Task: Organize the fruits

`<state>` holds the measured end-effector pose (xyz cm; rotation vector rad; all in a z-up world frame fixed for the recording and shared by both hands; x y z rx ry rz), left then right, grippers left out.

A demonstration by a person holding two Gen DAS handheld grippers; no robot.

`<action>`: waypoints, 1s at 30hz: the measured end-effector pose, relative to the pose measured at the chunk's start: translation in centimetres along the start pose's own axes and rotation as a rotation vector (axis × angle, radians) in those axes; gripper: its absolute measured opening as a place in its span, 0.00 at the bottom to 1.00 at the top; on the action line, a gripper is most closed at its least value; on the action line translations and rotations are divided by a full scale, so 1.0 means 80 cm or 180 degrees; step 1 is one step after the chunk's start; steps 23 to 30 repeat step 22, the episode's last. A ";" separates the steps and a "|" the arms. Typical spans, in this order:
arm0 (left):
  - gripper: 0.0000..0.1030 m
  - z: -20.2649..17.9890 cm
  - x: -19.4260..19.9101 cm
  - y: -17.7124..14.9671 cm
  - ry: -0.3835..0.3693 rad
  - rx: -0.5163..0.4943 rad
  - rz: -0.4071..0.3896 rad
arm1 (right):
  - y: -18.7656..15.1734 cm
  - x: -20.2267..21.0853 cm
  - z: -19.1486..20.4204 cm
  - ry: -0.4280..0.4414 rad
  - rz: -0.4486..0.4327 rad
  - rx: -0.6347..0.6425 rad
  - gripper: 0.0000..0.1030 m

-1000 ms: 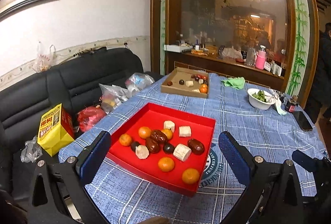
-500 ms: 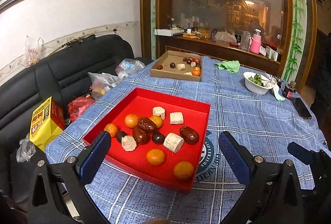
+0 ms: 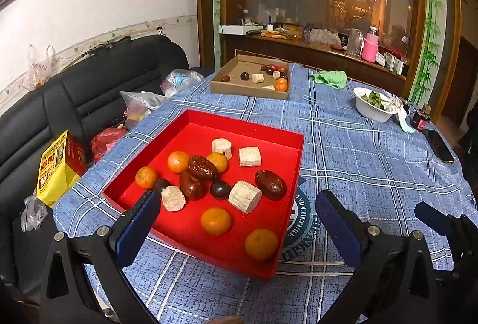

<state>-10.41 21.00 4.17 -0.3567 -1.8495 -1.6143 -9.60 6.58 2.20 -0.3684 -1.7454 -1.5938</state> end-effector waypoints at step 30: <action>1.00 0.014 -0.003 0.035 0.0106 0.0037 -0.0152 | 0.003 -0.017 -0.014 -0.0035 0.0025 -0.0003 0.90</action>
Point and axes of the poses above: each gripper's, at about its wrist camera, not at the fingertips, and x roughly against the way its jaws point, z to its left, y to its top, the point moved 10 cm from there along -x, roughly the way its jaws point, and after that the axes turned 2 degrees about x, right-handed, at the moved point
